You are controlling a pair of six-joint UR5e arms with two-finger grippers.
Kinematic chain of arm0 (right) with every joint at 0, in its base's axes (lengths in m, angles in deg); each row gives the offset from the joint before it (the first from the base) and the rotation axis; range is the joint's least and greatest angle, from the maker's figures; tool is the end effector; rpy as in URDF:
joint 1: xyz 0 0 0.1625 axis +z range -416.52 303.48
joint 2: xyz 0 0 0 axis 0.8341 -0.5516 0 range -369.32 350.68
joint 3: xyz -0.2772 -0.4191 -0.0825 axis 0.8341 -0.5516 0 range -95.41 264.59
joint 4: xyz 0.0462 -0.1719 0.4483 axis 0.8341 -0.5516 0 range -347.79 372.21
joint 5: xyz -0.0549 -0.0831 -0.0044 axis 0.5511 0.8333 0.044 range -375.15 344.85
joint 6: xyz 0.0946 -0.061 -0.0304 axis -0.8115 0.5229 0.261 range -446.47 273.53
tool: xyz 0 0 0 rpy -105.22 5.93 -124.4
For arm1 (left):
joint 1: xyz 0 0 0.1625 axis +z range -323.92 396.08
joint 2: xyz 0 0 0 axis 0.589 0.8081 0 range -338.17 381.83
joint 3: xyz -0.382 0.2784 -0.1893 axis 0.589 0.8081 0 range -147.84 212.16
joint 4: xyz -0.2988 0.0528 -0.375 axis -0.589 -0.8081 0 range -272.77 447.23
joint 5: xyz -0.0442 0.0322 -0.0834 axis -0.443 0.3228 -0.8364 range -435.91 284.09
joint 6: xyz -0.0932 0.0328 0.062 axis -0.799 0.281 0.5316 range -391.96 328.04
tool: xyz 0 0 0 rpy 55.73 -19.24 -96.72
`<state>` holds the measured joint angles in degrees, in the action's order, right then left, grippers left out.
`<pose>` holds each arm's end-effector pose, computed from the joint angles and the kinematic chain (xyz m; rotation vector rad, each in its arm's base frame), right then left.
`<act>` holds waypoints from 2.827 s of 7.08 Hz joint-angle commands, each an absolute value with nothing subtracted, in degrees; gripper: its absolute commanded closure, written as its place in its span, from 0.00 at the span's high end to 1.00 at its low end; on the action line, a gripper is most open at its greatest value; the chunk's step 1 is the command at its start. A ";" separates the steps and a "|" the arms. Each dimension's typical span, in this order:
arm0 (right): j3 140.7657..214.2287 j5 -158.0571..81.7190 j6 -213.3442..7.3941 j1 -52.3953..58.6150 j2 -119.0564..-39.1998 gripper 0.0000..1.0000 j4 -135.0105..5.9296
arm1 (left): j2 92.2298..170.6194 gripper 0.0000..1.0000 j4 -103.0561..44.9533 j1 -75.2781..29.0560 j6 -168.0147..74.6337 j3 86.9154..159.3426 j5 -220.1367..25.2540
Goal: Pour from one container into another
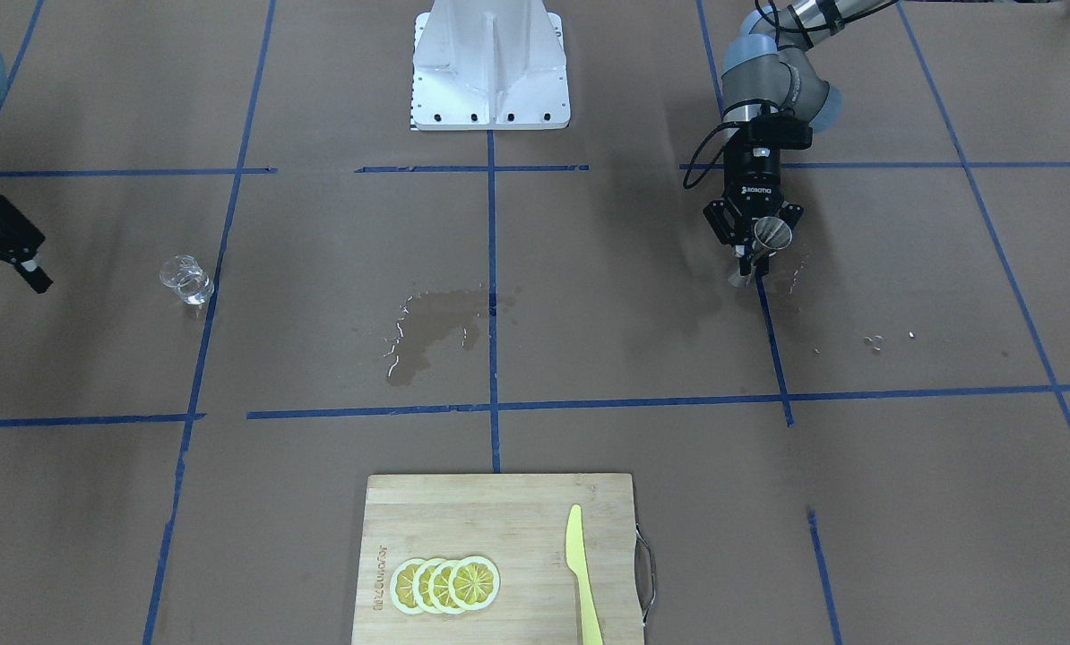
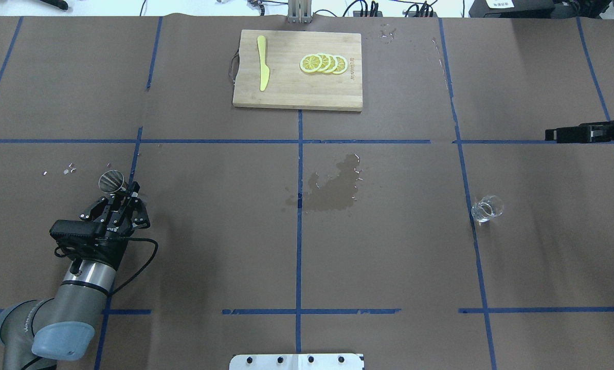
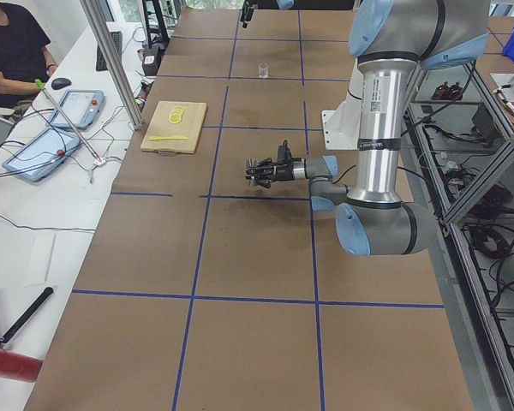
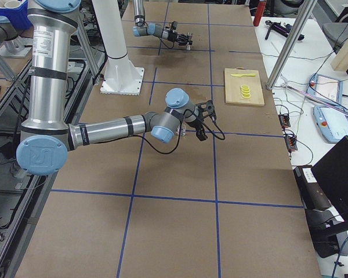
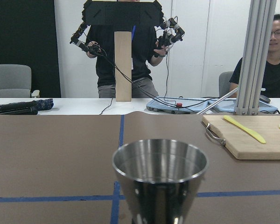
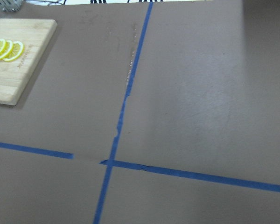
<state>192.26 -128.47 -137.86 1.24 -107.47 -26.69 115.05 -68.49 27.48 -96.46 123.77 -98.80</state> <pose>-0.2075 -0.4924 0.5555 0.5306 -0.9680 0.0842 0.5241 -0.3229 0.5529 1.2655 0.7246 -0.4770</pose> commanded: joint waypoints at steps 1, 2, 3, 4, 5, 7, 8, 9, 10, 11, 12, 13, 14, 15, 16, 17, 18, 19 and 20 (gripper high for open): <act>200.57 -104.76 -146.92 -16.87 -113.36 1.00 -24.36 | 115.78 0.00 -68.60 27.47 -94.82 123.83 -99.37; 201.30 -92.70 -152.77 -25.15 -114.69 1.00 -24.10 | 115.96 0.00 -68.60 27.47 -94.02 123.92 -99.37; 201.31 -79.88 -154.75 -34.02 -115.48 1.00 -24.09 | 117.18 0.00 -68.69 27.38 -93.40 123.92 -99.46; 201.31 -68.44 -155.81 -41.33 -116.97 1.00 -23.92 | 117.80 0.00 -68.78 27.21 -92.44 124.18 -99.46; 200.70 -60.84 -160.00 -45.93 -119.34 1.00 -23.92 | 118.07 0.00 -68.86 27.12 -92.43 124.44 -99.46; 195.37 -45.64 -163.01 -53.93 -119.72 1.00 -23.57 | 118.07 0.00 -68.78 27.03 -92.34 124.36 -99.46; 194.81 -43.38 -164.42 -54.84 -119.28 1.00 -23.22 | 118.16 0.00 -68.78 27.03 -92.34 124.27 -99.46; 191.93 -41.45 -166.96 -56.07 -118.84 1.00 -23.21 | 118.16 0.00 -68.86 27.03 -92.43 124.27 -99.46; 190.25 -40.99 -166.98 -56.17 -117.09 1.00 -23.30 | 118.16 0.00 -68.78 27.03 -92.43 124.18 -99.46; 188.84 -40.73 -166.63 -56.34 -116.03 0.99 -23.39 | 118.25 0.00 -68.78 27.03 -92.43 124.09 -99.46; 186.74 -40.90 -166.28 -56.26 -114.11 0.99 -23.39 | 118.25 0.00 -68.86 27.03 -92.43 123.92 -99.46; 185.50 -41.16 -165.76 -56.35 -112.52 0.99 -23.39 | 118.25 0.00 -68.87 27.03 -92.43 123.92 -99.46; 183.84 -41.34 -164.27 -56.26 -110.42 0.99 -23.30 | 118.16 0.00 -68.87 27.03 -92.43 123.92 -99.46; 183.21 -41.43 -164.00 -56.17 -110.31 0.99 -23.21 | 118.16 0.00 -68.87 27.03 -92.43 123.92 -99.46; 183.03 -41.43 -163.99 -56.17 -110.31 0.99 -23.21 | 118.16 0.00 -68.87 27.03 -92.43 123.83 -99.46; 182.94 -41.43 -164.08 -55.82 -110.39 0.98 -22.87 | 118.16 0.00 -68.87 27.03 -92.43 123.83 -99.46; 182.94 -41.60 -164.17 -54.86 -110.39 0.98 -22.78 | 118.16 0.00 -68.78 27.03 -92.43 123.83 -99.46; 182.68 -41.95 -164.26 -53.98 -110.31 0.98 -22.77 | 118.25 0.00 -68.86 27.03 -92.43 123.83 -99.46; 182.41 -42.74 -164.26 -53.10 -109.96 0.98 -22.77 | 118.25 0.00 -68.87 27.03 -92.43 123.83 -99.46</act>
<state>182.71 -42.01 -164.22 -54.17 -110.24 -22.80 118.21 -68.84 27.03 -92.43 123.83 -99.46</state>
